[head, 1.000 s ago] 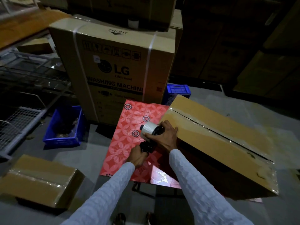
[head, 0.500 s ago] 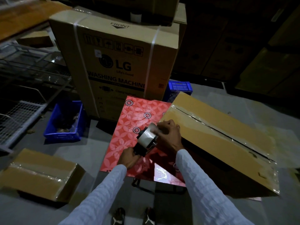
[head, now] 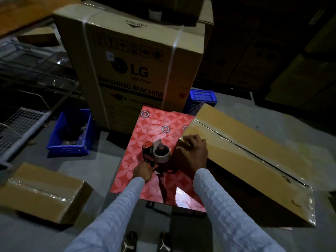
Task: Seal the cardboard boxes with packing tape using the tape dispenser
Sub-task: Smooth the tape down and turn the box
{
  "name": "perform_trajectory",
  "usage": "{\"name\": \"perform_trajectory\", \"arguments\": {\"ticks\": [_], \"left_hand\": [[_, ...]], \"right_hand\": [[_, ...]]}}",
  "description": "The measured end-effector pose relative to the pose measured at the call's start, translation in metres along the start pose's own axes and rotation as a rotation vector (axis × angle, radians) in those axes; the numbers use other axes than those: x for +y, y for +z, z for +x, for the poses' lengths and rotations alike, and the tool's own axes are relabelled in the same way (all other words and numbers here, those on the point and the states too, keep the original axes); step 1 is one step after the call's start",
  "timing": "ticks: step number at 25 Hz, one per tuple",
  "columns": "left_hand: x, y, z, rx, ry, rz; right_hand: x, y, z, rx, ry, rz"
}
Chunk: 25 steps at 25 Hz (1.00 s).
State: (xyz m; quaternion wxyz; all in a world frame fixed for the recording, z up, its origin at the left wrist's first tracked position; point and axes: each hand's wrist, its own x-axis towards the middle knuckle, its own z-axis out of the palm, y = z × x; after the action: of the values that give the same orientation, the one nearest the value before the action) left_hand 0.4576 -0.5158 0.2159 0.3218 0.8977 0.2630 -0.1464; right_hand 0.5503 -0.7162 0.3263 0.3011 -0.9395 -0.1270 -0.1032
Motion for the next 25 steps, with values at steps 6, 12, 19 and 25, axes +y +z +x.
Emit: {"name": "perform_trajectory", "arguments": {"ticks": [6, 12, 19, 25], "left_hand": [[-0.008, 0.026, 0.011, -0.104, -0.119, 0.082], [0.041, -0.02, 0.021, 0.057, -0.12, 0.0], [0.094, -0.051, 0.018, 0.035, 0.315, -0.655], [0.097, -0.043, 0.028, 0.148, 0.329, -0.647]], "right_hand": [[-0.003, 0.006, 0.0, 0.142, -0.105, -0.12], [0.001, 0.01, -0.001, 0.162, -0.138, -0.147], [-0.003, 0.011, -0.003, 0.114, -0.117, -0.165], [-0.006, -0.003, -0.009, 0.161, -0.187, -0.151]]}}
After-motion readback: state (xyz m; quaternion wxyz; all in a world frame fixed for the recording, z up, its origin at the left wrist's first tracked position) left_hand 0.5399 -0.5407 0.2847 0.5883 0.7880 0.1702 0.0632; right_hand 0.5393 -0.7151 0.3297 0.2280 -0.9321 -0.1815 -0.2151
